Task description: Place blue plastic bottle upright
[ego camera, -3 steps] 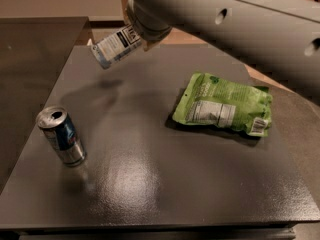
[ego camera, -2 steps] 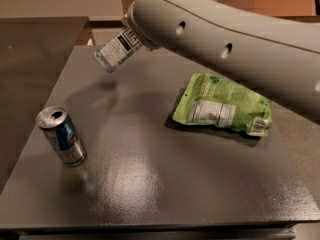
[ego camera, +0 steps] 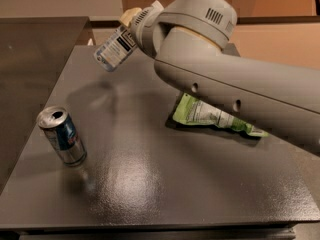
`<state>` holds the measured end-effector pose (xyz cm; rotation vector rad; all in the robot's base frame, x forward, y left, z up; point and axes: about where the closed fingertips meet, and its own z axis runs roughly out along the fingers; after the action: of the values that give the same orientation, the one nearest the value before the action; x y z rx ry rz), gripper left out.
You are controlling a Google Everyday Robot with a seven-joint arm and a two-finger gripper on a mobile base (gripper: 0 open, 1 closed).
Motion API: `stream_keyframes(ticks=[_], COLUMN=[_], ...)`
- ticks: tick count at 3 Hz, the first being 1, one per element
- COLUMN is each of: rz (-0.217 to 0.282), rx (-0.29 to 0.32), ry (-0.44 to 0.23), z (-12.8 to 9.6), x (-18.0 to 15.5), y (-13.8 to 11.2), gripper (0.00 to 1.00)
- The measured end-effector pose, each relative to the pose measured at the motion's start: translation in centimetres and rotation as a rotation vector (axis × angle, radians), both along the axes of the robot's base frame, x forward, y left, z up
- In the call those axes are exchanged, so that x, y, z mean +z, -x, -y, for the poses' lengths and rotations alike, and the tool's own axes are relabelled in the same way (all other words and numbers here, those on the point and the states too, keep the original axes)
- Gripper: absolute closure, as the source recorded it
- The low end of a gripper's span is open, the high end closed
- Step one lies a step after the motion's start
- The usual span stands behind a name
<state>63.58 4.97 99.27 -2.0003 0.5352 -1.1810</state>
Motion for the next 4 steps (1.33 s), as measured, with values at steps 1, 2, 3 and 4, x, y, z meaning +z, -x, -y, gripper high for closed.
stream_keyframes(ticks=[1, 2, 3, 4], rz=[0.059, 0.059, 0.139, 0.257], rx=[0.057, 0.057, 0.113, 0.185], ry=[-0.045, -0.045, 0.02, 0.157], z=[-1.6, -1.7, -1.9, -1.9], x=[1.7, 1.6, 2.8, 3.5], y=[0.4, 0.4, -0.1, -0.9], gripper=[1.0, 1.0, 1.0, 1.0])
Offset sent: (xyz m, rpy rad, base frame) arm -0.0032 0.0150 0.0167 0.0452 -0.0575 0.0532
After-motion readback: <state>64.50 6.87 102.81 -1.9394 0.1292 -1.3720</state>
